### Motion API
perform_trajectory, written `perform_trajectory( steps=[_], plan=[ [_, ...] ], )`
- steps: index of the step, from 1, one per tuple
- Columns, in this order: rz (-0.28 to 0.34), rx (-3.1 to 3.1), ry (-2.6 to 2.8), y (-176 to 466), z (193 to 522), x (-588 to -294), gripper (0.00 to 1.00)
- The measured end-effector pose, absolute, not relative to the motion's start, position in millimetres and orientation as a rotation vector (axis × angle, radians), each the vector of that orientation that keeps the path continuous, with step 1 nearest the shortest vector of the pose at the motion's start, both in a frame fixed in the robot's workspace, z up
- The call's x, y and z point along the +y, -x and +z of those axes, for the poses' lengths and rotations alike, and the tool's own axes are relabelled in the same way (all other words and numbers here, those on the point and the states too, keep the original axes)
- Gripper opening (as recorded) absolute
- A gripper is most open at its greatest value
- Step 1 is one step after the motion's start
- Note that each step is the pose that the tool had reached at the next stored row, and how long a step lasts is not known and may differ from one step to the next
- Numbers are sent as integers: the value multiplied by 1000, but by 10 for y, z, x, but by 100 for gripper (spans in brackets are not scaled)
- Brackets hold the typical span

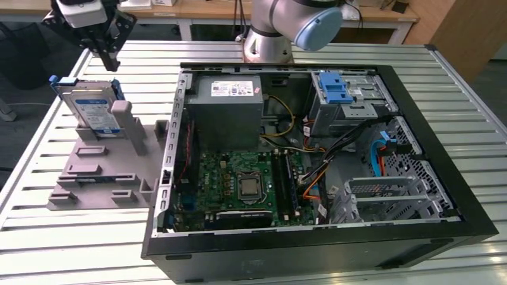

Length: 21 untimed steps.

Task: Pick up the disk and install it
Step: 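Reach for the disk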

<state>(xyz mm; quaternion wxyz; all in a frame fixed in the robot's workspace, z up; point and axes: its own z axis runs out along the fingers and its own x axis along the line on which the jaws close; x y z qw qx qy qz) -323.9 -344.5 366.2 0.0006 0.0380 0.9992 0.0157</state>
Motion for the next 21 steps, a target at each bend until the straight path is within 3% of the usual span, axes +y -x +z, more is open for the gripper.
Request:
perform_trajectory(
  steps=[21],
  plan=[
    [49,3141,-120,3597,3526,-3354,11]
  ],
)
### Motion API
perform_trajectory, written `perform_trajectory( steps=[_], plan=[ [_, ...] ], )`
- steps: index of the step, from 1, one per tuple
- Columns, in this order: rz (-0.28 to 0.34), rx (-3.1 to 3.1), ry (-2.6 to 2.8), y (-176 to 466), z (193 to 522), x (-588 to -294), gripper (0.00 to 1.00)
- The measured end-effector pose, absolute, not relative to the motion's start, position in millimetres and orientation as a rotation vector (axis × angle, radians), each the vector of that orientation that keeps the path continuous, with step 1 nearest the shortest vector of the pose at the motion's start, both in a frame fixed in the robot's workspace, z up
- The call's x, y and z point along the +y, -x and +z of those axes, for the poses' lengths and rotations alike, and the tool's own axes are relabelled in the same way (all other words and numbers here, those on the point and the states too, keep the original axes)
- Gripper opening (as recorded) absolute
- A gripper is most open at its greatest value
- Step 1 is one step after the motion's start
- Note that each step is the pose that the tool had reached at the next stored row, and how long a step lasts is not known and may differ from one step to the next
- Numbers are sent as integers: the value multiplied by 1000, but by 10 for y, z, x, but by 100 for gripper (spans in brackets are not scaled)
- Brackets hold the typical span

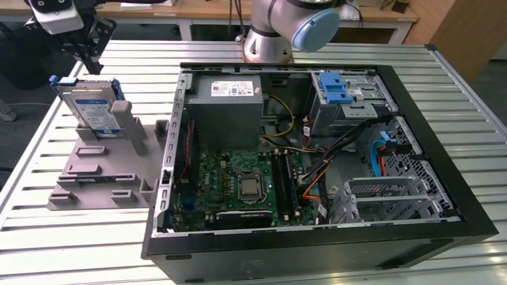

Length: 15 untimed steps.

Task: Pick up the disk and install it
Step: 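Reach for the disk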

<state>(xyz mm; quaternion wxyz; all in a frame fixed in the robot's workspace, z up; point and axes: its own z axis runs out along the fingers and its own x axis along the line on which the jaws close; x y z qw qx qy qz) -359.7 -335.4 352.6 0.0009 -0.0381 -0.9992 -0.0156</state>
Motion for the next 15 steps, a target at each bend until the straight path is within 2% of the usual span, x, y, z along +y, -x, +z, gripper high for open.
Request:
perform_trajectory(
  steps=[15],
  plan=[
    [-49,-3137,119,3719,3488,-3350,11]
  ],
)
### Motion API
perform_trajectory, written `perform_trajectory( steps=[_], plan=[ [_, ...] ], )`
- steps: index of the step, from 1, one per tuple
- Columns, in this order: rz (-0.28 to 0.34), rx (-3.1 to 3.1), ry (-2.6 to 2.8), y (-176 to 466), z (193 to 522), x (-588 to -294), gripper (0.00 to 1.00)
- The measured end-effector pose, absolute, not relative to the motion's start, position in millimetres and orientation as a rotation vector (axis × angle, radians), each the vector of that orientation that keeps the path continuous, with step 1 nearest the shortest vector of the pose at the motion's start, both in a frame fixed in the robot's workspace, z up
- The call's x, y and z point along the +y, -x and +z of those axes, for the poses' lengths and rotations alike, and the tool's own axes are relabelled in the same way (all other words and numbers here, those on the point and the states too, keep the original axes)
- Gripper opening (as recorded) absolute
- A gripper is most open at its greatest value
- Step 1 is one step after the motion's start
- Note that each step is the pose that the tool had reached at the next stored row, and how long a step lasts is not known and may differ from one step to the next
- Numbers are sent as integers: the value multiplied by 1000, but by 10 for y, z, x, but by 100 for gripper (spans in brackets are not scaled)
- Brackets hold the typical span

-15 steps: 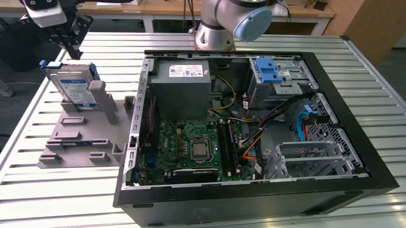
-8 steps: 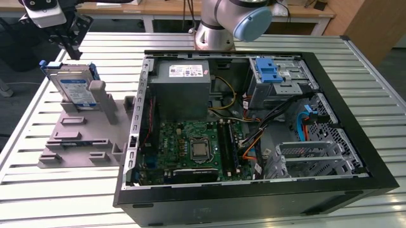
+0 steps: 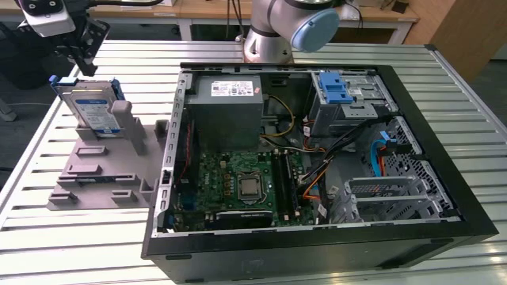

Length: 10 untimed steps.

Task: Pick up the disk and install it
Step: 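Reach for the disk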

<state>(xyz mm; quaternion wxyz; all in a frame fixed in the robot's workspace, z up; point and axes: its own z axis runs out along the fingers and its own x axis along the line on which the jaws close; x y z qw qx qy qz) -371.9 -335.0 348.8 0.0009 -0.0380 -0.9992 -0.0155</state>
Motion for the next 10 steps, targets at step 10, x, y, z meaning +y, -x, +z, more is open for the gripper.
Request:
perform_trajectory(
  steps=[10],
  plan=[
    [-47,-3137,119,3923,3452,-3310,11]
  ],
)
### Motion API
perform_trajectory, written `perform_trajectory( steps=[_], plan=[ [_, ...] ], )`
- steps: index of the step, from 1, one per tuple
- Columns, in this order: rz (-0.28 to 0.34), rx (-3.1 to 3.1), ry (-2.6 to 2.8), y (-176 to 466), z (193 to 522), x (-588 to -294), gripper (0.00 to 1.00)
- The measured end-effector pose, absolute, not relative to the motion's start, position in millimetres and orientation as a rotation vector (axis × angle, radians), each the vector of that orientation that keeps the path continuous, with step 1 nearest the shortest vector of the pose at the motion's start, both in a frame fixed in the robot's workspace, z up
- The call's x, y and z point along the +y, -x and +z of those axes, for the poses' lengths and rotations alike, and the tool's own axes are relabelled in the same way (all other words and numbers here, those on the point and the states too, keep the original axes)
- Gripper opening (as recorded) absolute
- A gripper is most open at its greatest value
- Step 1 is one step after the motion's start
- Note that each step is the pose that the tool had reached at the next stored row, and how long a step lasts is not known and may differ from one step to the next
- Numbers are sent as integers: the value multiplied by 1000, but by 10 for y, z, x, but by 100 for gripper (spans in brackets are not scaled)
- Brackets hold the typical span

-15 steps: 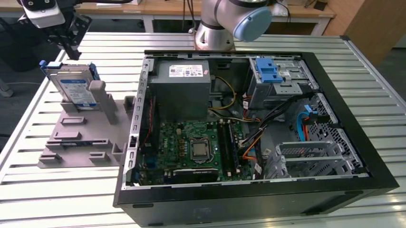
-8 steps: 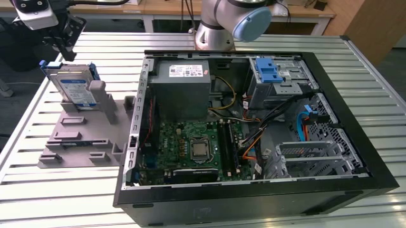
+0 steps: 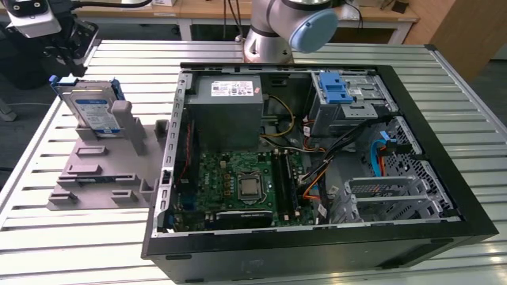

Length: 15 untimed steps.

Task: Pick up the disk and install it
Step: 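Reach for the disk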

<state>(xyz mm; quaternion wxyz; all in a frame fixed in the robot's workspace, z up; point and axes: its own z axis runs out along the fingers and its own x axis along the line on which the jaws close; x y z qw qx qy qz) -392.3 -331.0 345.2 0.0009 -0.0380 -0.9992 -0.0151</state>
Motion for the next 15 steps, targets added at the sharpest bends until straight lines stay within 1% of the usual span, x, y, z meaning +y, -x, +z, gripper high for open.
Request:
perform_trajectory(
  steps=[15],
  plan=[
    [-47,-3137,119,4167,3431,-3275,11]
  ],
)
